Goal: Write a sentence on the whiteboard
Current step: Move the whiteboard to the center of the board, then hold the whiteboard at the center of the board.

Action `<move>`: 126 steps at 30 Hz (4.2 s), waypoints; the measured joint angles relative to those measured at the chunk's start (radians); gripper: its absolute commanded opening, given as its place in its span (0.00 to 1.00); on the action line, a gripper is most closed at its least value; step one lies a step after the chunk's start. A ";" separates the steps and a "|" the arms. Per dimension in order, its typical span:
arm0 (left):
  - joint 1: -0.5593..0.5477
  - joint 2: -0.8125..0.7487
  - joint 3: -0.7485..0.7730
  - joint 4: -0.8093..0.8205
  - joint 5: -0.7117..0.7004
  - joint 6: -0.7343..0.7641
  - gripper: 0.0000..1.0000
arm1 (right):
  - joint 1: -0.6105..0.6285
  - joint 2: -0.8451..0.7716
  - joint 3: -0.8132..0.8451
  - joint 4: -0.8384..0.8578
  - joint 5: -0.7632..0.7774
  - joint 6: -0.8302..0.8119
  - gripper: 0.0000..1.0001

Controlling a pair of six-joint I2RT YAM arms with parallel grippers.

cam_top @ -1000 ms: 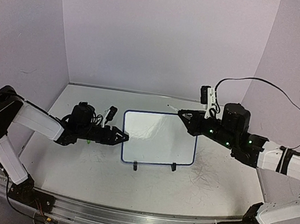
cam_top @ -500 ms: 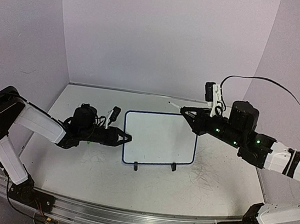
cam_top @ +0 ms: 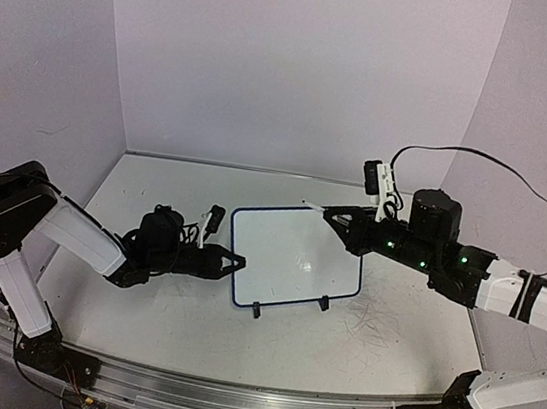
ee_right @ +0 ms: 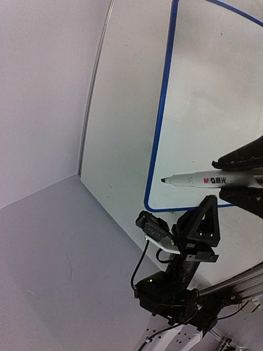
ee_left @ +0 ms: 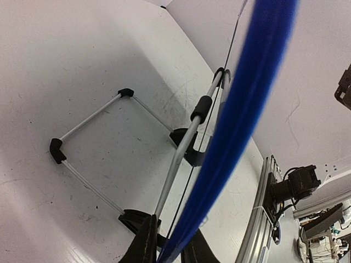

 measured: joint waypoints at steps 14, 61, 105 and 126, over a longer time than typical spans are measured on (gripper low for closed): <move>0.094 -0.056 -0.034 -0.014 0.034 -0.106 0.85 | 0.003 0.004 0.000 -0.017 0.012 -0.045 0.00; 0.204 0.013 0.041 -0.014 0.234 -0.061 0.29 | 0.223 0.228 0.161 -0.106 0.189 -0.122 0.00; 0.171 -0.040 0.052 0.006 0.266 0.037 0.18 | 0.227 0.192 0.166 -0.107 0.235 -0.144 0.00; 0.171 -0.018 0.046 0.032 0.276 0.134 0.00 | 0.259 0.222 0.167 -0.127 0.254 -0.152 0.00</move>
